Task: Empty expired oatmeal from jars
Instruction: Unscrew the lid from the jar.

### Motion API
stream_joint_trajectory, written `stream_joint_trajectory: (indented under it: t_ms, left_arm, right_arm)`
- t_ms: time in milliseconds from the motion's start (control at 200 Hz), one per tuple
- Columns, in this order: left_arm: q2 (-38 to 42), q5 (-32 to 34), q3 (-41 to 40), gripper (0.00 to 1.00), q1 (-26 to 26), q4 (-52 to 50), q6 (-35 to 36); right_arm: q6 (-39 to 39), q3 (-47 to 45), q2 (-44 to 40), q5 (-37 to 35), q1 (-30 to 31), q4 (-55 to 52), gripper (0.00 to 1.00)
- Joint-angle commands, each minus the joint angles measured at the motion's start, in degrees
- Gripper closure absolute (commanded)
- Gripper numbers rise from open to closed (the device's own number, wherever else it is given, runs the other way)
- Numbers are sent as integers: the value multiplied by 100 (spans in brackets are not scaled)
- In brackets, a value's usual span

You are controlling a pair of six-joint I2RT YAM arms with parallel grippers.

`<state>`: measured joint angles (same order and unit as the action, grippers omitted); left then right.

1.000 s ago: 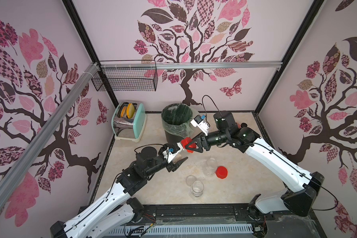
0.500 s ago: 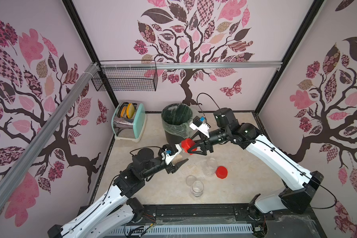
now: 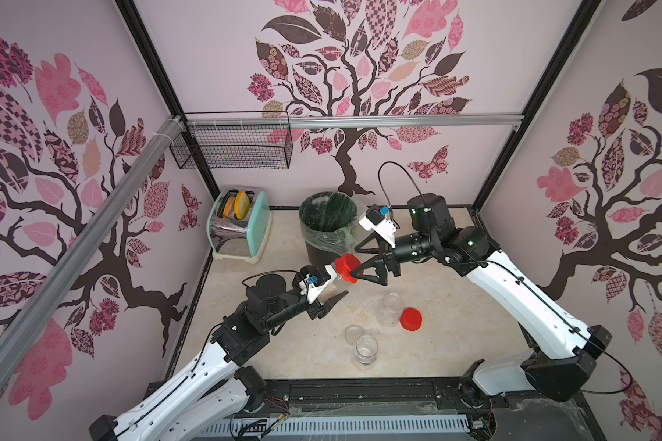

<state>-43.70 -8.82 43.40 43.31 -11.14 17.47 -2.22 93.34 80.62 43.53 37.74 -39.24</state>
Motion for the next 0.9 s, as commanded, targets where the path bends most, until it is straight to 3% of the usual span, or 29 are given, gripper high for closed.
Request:
stream_joint_trajectory:
  t_ms: [0,160,545,650,895]
  left_arm:
    - [40,344,-97,68,-17,329,142]
    - [-84,282,32,68,-22,343,128]
    - [-6,162,55,68,-16,340,4]
    - [6,139,55,68,-11,323,-3]
    - [-9,126,80,68,-13,323,10]
  right_arm:
    - [1631,61,-39,-511,-18,177,1]
    - [1926,101,-21,-422,63,151,0]
    - [1623,318,365,-229,155,-224,1]
    - [1562,411,464,-123,197,-259,6]
    - [1448,503,518,145,204,-224,35]
